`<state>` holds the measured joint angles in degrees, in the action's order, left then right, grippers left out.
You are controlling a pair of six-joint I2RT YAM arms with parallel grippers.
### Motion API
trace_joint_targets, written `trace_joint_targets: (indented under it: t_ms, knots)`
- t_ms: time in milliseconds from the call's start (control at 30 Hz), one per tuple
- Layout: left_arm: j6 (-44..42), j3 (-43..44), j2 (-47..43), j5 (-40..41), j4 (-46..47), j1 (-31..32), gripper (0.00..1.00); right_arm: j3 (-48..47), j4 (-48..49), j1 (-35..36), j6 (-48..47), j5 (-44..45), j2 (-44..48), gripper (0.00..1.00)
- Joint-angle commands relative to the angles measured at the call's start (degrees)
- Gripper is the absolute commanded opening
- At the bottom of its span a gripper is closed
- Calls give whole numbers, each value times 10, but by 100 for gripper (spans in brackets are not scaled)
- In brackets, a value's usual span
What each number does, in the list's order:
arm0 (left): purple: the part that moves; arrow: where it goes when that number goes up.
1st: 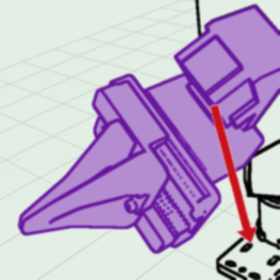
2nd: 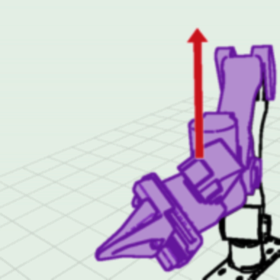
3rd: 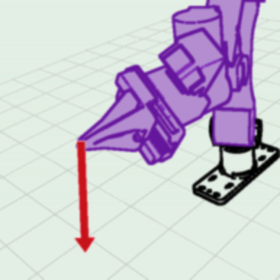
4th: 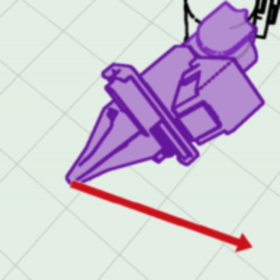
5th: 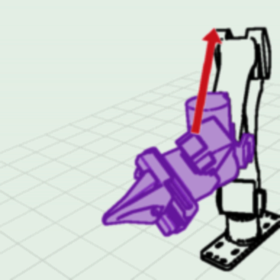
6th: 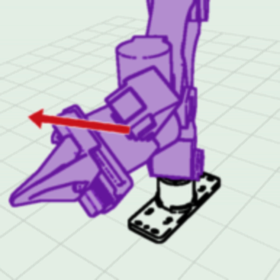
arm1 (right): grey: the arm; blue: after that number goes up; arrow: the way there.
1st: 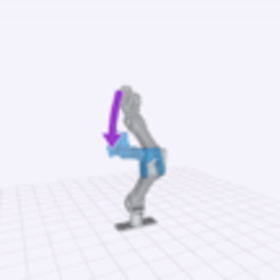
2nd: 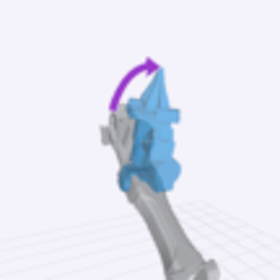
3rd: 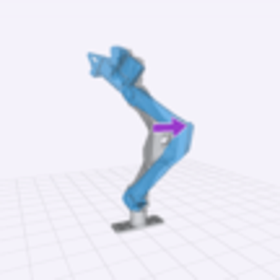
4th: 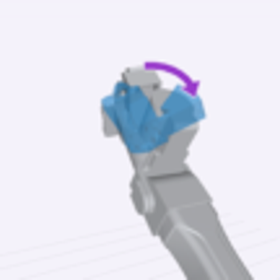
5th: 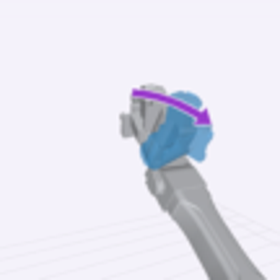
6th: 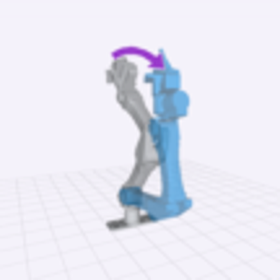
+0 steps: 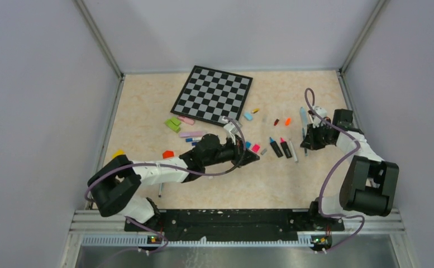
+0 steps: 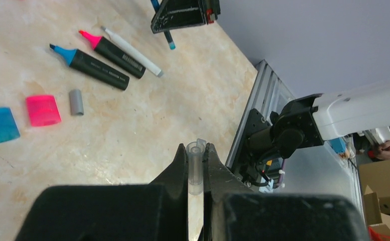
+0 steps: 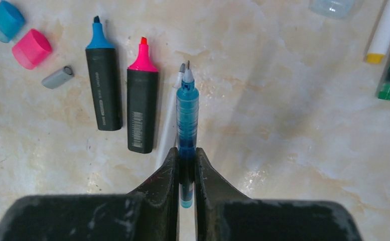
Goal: Open the pen caps
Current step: Place the pen at the center of the board.
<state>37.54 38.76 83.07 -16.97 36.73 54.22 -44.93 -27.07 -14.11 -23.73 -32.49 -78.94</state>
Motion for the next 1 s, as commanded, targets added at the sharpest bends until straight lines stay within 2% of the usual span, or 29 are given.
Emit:
trace_joint_targets:
  t_ms: [0,533,967]
  knots:
    - [-6,10,20,5,24,15,0,-37,-9,-5,11,30,-36,0]
    - [-3,15,68,9,36,27,0,-63,-52,-5,13,25,-120,11]
    - [-17,42,98,14,13,35,0,-70,-64,-5,18,19,-126,24]
